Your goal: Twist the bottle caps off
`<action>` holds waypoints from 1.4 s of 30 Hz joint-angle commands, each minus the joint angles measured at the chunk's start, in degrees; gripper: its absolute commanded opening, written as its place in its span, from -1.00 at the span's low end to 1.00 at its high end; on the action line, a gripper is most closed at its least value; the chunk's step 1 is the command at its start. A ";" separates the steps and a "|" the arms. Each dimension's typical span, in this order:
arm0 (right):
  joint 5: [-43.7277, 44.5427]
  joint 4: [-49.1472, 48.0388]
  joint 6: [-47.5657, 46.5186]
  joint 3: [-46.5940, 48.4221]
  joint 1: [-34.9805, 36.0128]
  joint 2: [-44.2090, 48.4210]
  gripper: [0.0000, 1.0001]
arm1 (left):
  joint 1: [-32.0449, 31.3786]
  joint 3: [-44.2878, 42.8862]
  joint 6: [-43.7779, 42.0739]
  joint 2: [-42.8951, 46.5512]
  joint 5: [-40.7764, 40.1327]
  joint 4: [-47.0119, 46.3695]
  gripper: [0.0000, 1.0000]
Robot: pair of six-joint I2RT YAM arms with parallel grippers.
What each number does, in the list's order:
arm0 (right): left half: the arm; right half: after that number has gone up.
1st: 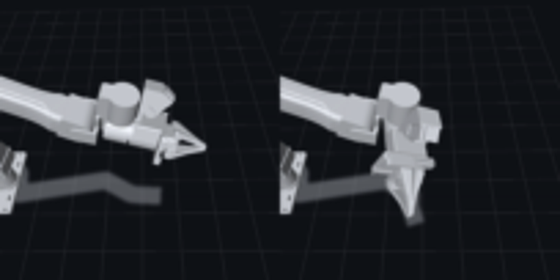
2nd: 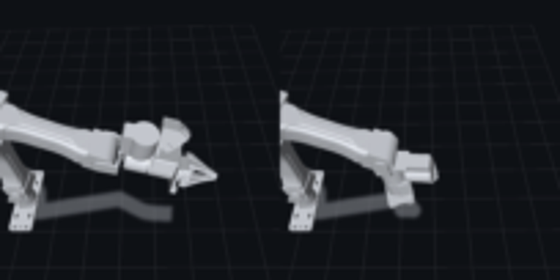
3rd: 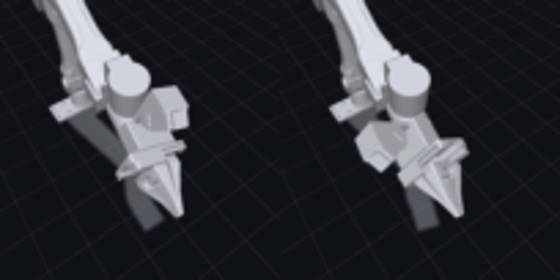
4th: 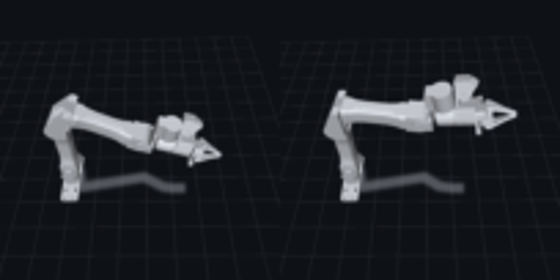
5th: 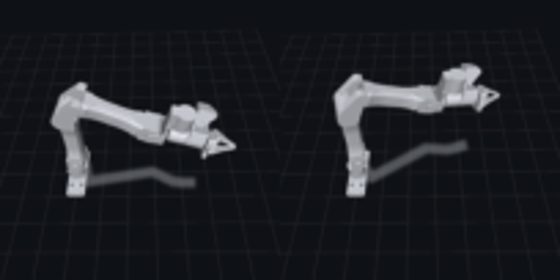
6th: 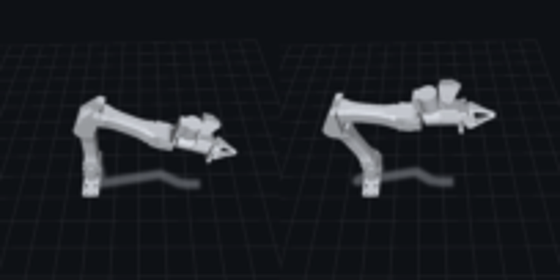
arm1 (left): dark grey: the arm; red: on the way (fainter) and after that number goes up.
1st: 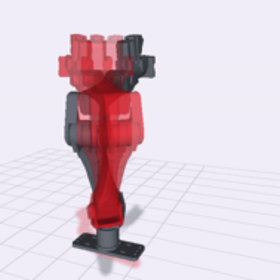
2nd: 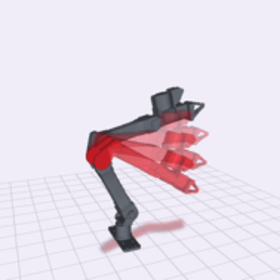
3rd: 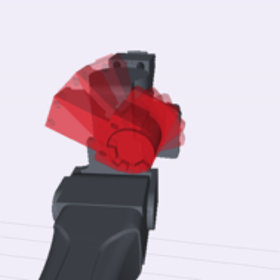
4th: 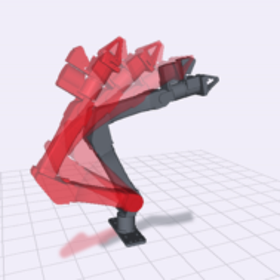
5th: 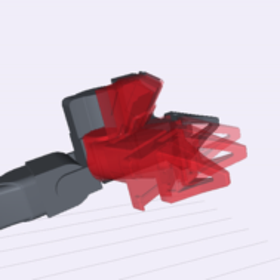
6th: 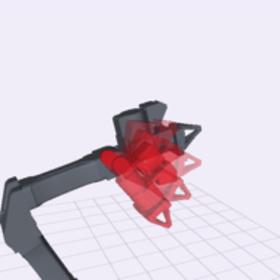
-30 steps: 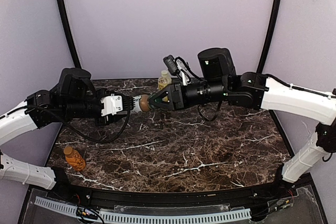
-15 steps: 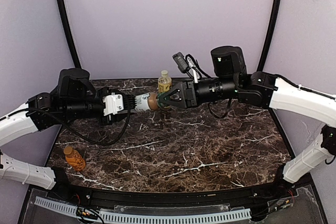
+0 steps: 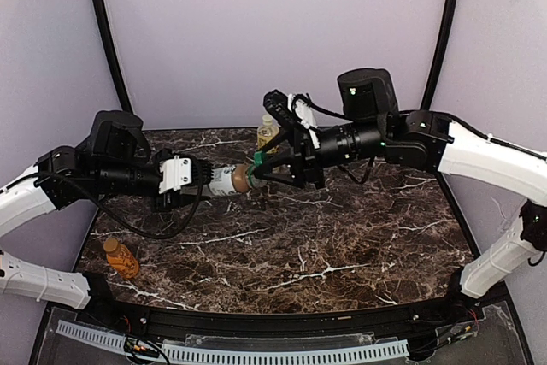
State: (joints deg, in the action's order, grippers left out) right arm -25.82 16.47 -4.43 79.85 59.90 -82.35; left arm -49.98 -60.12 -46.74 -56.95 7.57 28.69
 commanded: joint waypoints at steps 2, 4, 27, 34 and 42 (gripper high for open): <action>-3.93 -0.42 -26.74 4.31 1.84 0.13 -1.00 | 0.54 -2.26 3.31 -0.68 6.54 11.09 -0.84; -1.47 -0.43 -33.16 3.48 2.44 0.94 -1.00 | 0.50 -3.00 3.83 -1.03 9.36 12.41 -0.84; 37.23 35.96 19.52 1.12 -28.95 -6.04 -1.00 | 1.23 -1.36 6.76 1.51 5.04 8.60 -0.81; 30.36 32.48 24.40 -11.26 -33.96 -12.13 -1.00 | 1.65 -0.65 6.48 2.11 4.44 8.12 -0.81; 24.23 26.34 25.76 -16.83 -34.85 -17.56 -1.00 | 1.88 -0.10 6.05 2.67 4.24 7.90 -0.81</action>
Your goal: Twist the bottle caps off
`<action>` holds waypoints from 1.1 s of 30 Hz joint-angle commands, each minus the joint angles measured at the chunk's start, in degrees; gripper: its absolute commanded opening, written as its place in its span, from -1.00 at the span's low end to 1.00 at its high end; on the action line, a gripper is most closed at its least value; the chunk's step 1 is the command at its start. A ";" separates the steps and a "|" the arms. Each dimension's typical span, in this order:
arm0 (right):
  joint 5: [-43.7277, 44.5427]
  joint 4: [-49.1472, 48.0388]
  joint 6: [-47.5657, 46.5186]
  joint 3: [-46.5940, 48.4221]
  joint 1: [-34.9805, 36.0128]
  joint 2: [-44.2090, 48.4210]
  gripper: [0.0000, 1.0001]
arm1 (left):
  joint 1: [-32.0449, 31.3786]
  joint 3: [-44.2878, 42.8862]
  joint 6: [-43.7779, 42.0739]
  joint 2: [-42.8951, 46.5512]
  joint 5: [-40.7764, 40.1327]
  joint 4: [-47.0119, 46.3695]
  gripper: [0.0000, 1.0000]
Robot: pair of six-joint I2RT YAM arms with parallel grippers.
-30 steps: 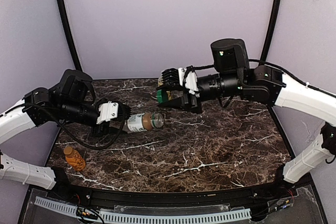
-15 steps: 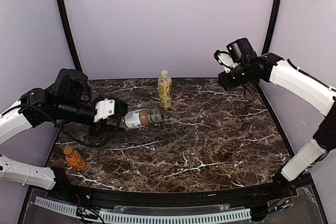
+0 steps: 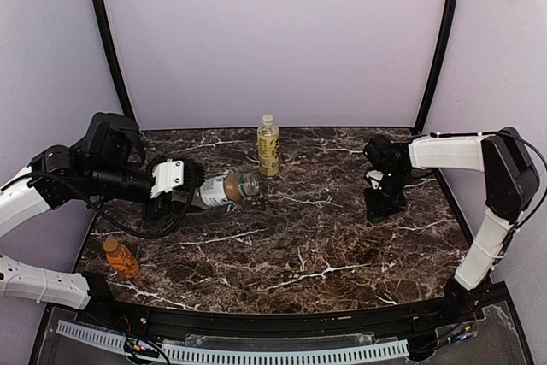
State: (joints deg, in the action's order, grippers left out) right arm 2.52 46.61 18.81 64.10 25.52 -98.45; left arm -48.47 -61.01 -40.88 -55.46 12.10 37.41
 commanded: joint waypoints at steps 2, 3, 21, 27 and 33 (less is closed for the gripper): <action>-5.05 -4.20 2.63 -1.18 -0.47 -2.52 -0.95 | 0.39 0.85 0.15 1.29 -0.39 -0.81 -0.81; -5.30 -4.38 2.70 -1.24 -0.49 -2.95 -0.85 | 0.39 0.89 0.11 1.38 -0.40 -0.78 -0.81; -2.72 -2.36 -6.23 11.02 9.60 7.65 0.97 | 0.39 -0.35 0.83 1.64 -0.66 -2.03 -0.80; -22.38 -41.58 -17.93 4.39 25.93 22.76 0.93 | 0.89 -3.00 7.95 0.84 2.46 -4.78 -0.80; -35.27 -72.17 -16.40 0.45 31.37 22.10 0.95 | 2.17 -7.42 16.94 -0.58 11.76 -6.36 -0.79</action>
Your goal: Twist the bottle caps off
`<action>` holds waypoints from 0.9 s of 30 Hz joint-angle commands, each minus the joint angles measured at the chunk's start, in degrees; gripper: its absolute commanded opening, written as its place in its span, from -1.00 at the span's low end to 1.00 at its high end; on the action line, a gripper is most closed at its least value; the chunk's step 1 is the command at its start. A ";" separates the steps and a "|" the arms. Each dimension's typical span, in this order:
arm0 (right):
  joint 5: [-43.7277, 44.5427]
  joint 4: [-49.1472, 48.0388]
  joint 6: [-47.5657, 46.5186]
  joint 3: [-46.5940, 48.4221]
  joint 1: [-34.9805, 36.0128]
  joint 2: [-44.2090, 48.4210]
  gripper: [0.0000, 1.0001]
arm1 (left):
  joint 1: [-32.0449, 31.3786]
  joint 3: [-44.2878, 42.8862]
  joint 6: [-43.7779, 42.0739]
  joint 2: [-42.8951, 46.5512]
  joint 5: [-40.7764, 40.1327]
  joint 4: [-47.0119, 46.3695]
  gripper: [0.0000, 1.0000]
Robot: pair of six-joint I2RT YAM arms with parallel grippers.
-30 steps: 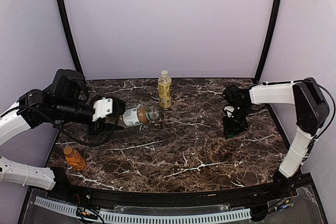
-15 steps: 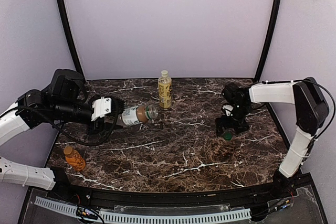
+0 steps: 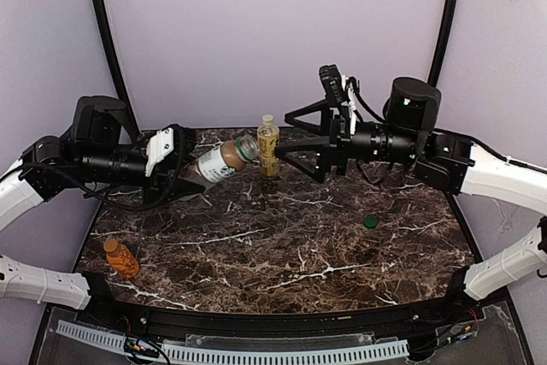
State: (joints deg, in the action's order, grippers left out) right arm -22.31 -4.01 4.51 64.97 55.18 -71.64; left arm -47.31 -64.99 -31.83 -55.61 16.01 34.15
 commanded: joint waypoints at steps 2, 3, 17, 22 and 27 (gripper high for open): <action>-12.32 -22.73 -3.17 2.13 3.48 -7.50 0.94 | 1.60 -4.67 9.97 -0.74 10.37 -3.76 -0.79; -12.37 -23.27 -3.49 3.11 4.21 -8.54 0.94 | 1.82 -5.33 10.79 -0.82 11.07 -3.93 -0.79; -11.81 -31.71 1.91 7.75 5.81 -16.45 0.71 | 2.62 -6.45 11.62 -1.98 15.93 -4.46 -0.78; -12.75 -29.30 2.18 10.44 5.99 -18.61 0.33 | 2.62 -6.38 11.26 -2.04 15.65 -4.43 -0.77; -13.14 -28.43 1.61 10.72 6.11 -18.62 -0.07 | 2.63 -6.29 11.28 -1.89 15.46 -4.59 -0.77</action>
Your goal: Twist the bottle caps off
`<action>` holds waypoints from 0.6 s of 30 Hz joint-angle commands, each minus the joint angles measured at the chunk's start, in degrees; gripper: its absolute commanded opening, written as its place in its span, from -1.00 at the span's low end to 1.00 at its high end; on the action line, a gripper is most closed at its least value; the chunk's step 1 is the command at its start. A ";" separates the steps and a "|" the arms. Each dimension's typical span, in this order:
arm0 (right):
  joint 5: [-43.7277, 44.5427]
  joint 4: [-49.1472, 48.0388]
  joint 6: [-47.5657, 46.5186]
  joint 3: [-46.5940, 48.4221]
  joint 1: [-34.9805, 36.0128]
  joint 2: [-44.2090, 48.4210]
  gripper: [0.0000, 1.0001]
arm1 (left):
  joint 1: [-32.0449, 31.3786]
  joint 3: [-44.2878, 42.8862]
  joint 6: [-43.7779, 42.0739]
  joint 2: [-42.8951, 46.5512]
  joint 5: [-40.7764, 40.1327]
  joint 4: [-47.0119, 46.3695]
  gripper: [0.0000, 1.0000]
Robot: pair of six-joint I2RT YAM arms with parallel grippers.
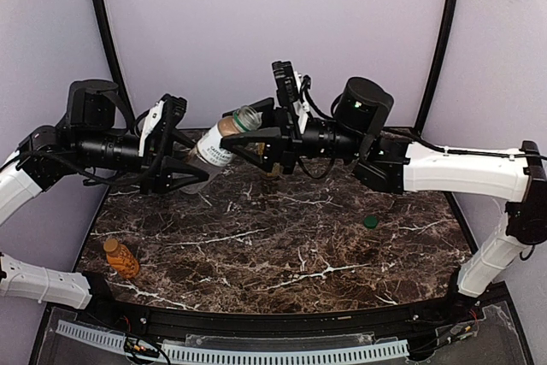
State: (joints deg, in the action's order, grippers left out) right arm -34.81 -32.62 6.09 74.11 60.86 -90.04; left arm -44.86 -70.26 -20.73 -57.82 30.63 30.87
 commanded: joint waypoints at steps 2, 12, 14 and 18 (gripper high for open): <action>-0.75 0.61 0.07 1.57 0.48 -0.13 -0.17 | 0.13 -0.98 0.07 0.38 0.62 -1.22 -0.77; 7.53 12.93 -2.14 3.26 0.33 3.71 -0.42 | 0.30 0.81 -0.84 1.64 -6.73 -2.13 0.97; 13.51 19.86 -3.28 4.71 -0.10 4.87 -0.48 | 0.53 1.57 -1.59 2.22 -9.79 -2.53 0.97; 26.81 34.85 -2.90 6.77 -3.70 7.44 -0.57 | 2.24 3.57 -2.81 4.12 -15.28 -4.10 0.97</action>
State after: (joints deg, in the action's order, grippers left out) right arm -23.27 -13.39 3.86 77.62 60.18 -86.65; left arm -44.14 -68.88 -21.89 -56.14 22.28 28.91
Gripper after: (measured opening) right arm 0.476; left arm 0.987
